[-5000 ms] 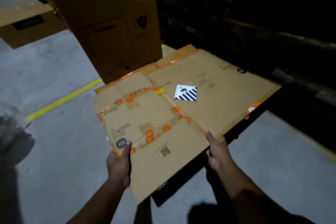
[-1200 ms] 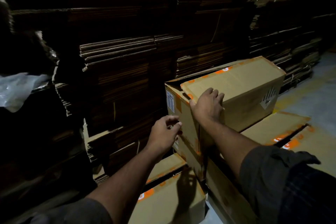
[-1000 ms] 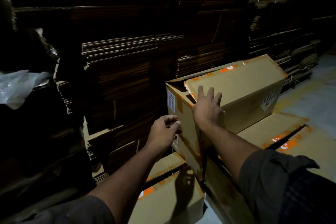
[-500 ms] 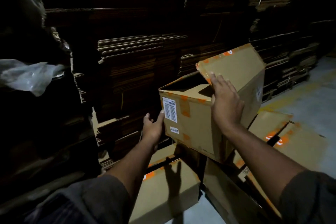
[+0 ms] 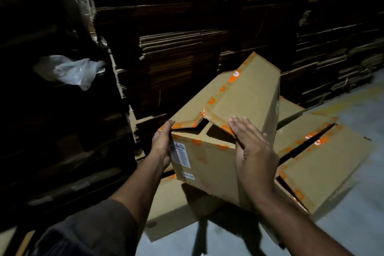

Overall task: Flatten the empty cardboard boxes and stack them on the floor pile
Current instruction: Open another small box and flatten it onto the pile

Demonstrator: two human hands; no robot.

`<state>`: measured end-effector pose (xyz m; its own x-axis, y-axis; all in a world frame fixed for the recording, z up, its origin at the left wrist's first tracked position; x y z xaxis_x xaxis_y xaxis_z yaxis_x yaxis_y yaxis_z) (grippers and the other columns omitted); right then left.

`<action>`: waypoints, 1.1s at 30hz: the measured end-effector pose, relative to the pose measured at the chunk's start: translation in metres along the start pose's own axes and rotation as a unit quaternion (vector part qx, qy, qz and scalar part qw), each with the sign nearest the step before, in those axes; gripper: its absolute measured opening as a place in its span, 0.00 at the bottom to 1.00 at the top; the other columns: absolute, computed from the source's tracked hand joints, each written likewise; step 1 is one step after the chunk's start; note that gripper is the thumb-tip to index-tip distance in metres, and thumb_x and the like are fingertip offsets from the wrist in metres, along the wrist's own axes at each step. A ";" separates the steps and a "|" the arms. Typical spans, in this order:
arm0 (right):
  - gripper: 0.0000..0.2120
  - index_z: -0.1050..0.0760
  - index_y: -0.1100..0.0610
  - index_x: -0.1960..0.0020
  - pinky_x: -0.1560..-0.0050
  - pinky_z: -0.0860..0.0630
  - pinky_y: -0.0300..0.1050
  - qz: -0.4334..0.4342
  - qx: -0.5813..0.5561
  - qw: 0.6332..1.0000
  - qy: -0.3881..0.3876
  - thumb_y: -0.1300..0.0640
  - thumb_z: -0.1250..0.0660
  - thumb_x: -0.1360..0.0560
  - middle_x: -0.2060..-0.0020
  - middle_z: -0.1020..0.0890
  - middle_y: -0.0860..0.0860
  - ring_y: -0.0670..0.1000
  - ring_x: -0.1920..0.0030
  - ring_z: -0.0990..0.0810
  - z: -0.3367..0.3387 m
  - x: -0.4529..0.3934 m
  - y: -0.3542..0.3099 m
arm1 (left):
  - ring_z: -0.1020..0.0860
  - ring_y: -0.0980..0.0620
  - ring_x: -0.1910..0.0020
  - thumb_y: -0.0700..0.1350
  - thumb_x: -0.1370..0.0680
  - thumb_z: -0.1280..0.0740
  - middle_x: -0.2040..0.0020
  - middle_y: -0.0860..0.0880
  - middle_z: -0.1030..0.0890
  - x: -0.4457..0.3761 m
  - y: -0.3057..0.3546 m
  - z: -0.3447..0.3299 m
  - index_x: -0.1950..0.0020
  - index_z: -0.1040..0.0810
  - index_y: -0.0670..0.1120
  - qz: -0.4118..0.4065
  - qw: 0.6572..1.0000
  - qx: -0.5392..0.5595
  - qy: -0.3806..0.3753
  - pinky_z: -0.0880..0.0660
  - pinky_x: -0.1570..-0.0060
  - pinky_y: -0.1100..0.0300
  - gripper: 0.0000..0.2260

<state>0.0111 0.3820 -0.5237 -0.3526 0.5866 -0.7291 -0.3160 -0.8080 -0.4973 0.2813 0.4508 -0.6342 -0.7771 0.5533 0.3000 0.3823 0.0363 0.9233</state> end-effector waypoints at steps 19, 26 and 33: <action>0.30 0.24 0.49 0.31 0.35 0.25 0.60 0.160 -0.207 0.957 -0.123 0.72 0.30 0.29 0.34 0.21 0.45 0.45 0.31 0.26 0.010 0.091 -0.239 | 0.17 0.40 0.56 0.58 0.30 0.25 0.51 0.39 0.17 0.271 0.000 0.281 0.41 0.23 0.43 -0.139 0.946 0.158 0.247 0.20 0.50 0.40 0.25; 0.23 0.21 0.44 0.35 0.30 0.30 0.56 0.220 -0.233 0.881 -0.349 0.65 0.34 0.24 0.35 0.21 0.39 0.41 0.30 0.28 -0.082 0.155 -0.327 | 0.17 0.40 0.59 0.53 0.20 0.33 0.54 0.39 0.16 0.350 -0.079 0.394 0.44 0.19 0.43 -0.116 0.898 0.185 0.381 0.20 0.54 0.47 0.15; 0.19 0.18 0.43 0.40 0.39 0.24 0.47 0.121 -0.215 0.802 -0.544 0.58 0.40 0.22 0.39 0.18 0.40 0.46 0.37 0.22 -0.212 0.279 -0.318 | 0.17 0.45 0.52 0.68 0.28 0.32 0.51 0.46 0.14 0.397 -0.142 0.494 0.47 0.17 0.50 -0.034 0.844 0.057 0.532 0.22 0.47 0.49 0.23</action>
<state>0.2000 0.7909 -0.6689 -0.9915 -0.0782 -0.1043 0.1288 -0.7125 -0.6898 0.1650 1.0764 -0.7648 -0.7856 -0.5107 0.3492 0.3180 0.1509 0.9360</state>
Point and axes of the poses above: each hand's wrist, its own x-axis away from the middle knuckle, its own z-axis out of the back of the hand, y = z × x, the point moved 8 cm from there along -x, towards the middle knuckle
